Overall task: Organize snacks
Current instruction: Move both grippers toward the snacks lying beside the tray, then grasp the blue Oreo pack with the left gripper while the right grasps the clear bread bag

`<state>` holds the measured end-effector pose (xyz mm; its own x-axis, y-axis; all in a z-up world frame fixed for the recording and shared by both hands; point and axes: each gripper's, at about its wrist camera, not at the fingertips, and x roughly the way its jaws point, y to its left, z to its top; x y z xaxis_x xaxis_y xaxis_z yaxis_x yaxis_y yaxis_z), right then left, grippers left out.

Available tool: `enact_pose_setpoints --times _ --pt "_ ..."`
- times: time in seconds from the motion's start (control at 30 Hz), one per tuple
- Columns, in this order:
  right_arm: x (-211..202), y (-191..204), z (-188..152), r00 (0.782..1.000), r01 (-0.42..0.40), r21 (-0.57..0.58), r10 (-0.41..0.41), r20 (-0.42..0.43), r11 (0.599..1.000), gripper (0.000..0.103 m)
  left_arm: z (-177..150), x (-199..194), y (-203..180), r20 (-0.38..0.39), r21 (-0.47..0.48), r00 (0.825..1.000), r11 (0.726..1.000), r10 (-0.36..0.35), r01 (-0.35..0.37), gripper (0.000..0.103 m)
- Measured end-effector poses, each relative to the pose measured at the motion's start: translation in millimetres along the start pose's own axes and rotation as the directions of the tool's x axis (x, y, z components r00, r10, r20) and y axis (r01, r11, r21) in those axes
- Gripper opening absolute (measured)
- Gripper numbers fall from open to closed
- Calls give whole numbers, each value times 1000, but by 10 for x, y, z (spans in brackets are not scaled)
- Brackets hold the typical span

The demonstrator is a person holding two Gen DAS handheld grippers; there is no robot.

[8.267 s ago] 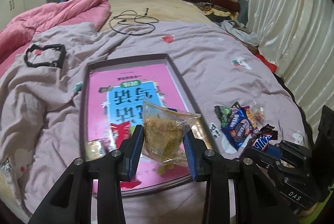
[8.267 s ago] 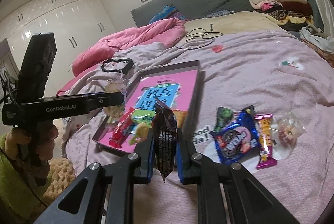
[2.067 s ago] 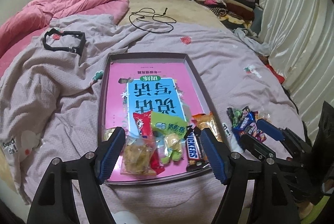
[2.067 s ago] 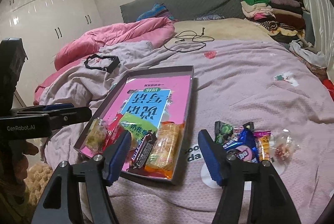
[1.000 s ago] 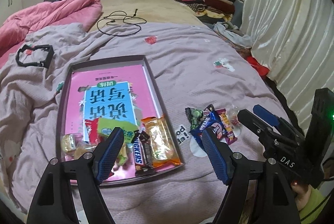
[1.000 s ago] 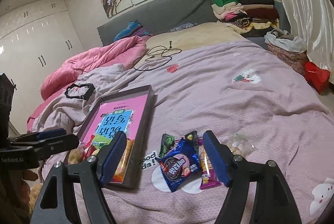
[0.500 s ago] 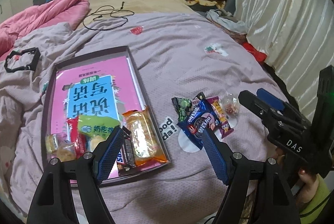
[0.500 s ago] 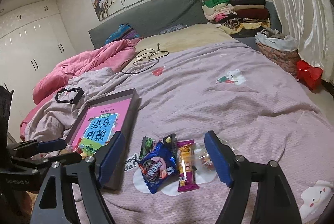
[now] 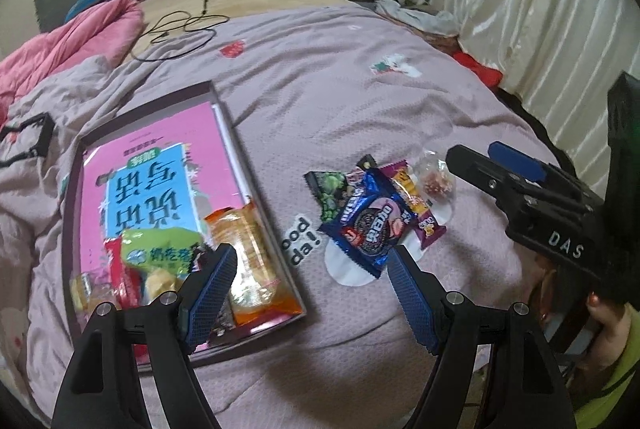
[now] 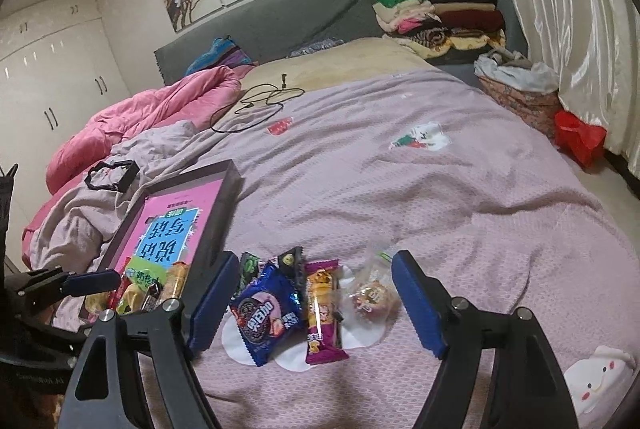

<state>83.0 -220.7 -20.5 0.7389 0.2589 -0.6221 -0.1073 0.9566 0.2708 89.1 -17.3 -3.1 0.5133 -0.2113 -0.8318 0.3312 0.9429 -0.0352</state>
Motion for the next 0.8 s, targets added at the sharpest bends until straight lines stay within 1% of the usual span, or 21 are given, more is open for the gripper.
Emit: enact_pose_setpoints --times 0.13,0.27,0.5,0.63,0.73,0.8 --pt "67 -171 -12 999 29 39 -28 -29 999 78 20 136 -133 -19 72 1000 997 -4 6 78" --pt "138 -299 -42 997 55 62 -51 -60 997 78 36 287 -232 -48 113 999 994 -4 9 78" --pt "287 -356 -118 989 84 49 -77 -127 995 78 68 501 -366 -80 173 997 985 10 4 78" --pt "386 -372 -153 985 86 56 -76 -154 995 78 80 611 -426 -86 215 996 977 22 -3 78" --pt "493 -388 -160 983 71 74 -57 -173 995 78 81 681 -460 -95 235 995 972 31 -8 78" --pt "554 -401 -161 982 60 86 -43 -185 994 75 88 703 -478 -90 242 995 970 33 -10 78"
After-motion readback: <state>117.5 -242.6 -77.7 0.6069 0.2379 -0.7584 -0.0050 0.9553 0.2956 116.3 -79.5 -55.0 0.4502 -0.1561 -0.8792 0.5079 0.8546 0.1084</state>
